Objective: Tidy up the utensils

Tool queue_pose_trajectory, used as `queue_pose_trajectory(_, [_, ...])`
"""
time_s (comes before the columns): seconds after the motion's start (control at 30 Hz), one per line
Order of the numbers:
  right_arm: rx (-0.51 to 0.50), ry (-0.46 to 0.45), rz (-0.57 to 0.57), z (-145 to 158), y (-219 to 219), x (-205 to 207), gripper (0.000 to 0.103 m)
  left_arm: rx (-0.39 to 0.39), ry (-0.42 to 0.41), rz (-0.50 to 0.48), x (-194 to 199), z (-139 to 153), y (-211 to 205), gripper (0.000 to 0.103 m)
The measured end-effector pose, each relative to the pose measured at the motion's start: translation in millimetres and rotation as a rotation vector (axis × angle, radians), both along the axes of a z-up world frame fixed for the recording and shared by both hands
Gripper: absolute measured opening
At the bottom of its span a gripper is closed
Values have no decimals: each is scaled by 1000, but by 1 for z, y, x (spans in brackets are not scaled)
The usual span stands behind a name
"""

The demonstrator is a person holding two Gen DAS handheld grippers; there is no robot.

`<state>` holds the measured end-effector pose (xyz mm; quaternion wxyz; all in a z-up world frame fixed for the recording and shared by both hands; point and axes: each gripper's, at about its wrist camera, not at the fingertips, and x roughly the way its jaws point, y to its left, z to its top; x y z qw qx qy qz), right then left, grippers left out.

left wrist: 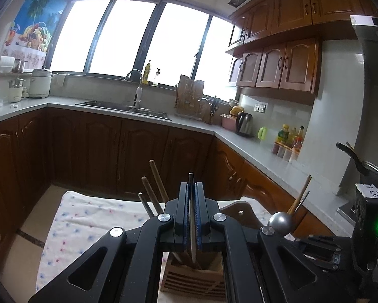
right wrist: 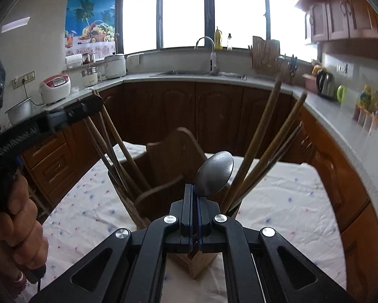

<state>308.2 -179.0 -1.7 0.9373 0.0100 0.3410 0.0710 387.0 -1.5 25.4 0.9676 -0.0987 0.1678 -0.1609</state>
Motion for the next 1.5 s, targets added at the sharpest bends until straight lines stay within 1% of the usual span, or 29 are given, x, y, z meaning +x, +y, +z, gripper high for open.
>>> queue_pose_trajectory(0.03, [10, 3, -3, 0, -2, 1, 2, 2, -2, 2, -6, 1, 6, 3])
queue_pose_trajectory(0.1, [33, 10, -4, 1, -6, 3, 2, 2, 2, 8, -5, 1, 9, 3])
queue_pose_trajectory(0.2, [35, 11, -8, 0, -8, 4, 2, -11, 16, 11, -1, 1, 13, 3])
queue_pose_trajectory(0.33, [47, 16, -9, 0, -9, 5, 2, -10, 27, 23, -5, -1, 14, 4])
queue_pose_trajectory(0.43, [70, 21, -2, -1, -11, 5, 7, -12, 34, 26, -5, 0, 12, 4])
queue_pose_trajectory(0.63, [106, 22, -9, -1, -18, 0, 8, -15, 51, 20, -3, 1, 13, 4])
queue_pose_trajectory(0.73, [118, 25, -10, -1, -20, -3, 13, -13, 56, 18, -3, 4, 13, 10])
queue_pose_trajectory(0.8, [121, 20, -11, 0, -20, -7, 26, -8, 56, 8, -4, 5, 12, 18])
queue_pose_trajectory(0.83, [122, 17, -10, 1, -20, -8, 26, -1, 53, 11, -5, 7, 9, 20])
queue_pose_trajectory(0.9, [120, 13, -14, 2, -20, -11, 27, 14, 45, 12, -8, 10, 7, 29])
queue_pose_trajectory(0.93, [121, 10, -15, 3, -20, -12, 27, 18, 40, 8, -10, 11, 5, 32])
queue_pose_trajectory(0.97, [120, 7, -16, 4, -20, -14, 29, 19, 33, 6, -13, 12, 4, 38])
queue_pose_trajectory(1.0, [117, 4, -19, 5, -21, -16, 34, 18, 24, 5, -16, 14, 4, 45])
queue_pose_trajectory(1.03, [111, -1, -24, 5, -22, -18, 37, 14, 17, 5, -19, 14, 5, 49])
queue_pose_trajectory(1.07, [109, -5, -26, 6, -23, -20, 40, 10, 8, 7, -22, 16, 5, 55])
queue_pose_trajectory(1.1, [109, -8, -29, 7, -24, -22, 41, 6, -1, 11, -25, 16, 6, 58])
queue_pose_trajectory(1.27, [110, -12, -48, 7, -29, -30, 42, -22, -16, 11, -41, 18, 12, 61])
queue_pose_trajectory(1.37, [116, -13, -56, 8, -31, -34, 43, -25, -22, 12, -50, 17, 14, 63])
queue_pose_trajectory(1.43, [123, -17, -60, 9, -32, -37, 46, -30, -25, 17, -58, 17, 18, 68])
queue_pose_trajectory(1.5, [132, -24, -64, 10, -32, -41, 56, -40, -23, 21, -66, 18, 22, 77])
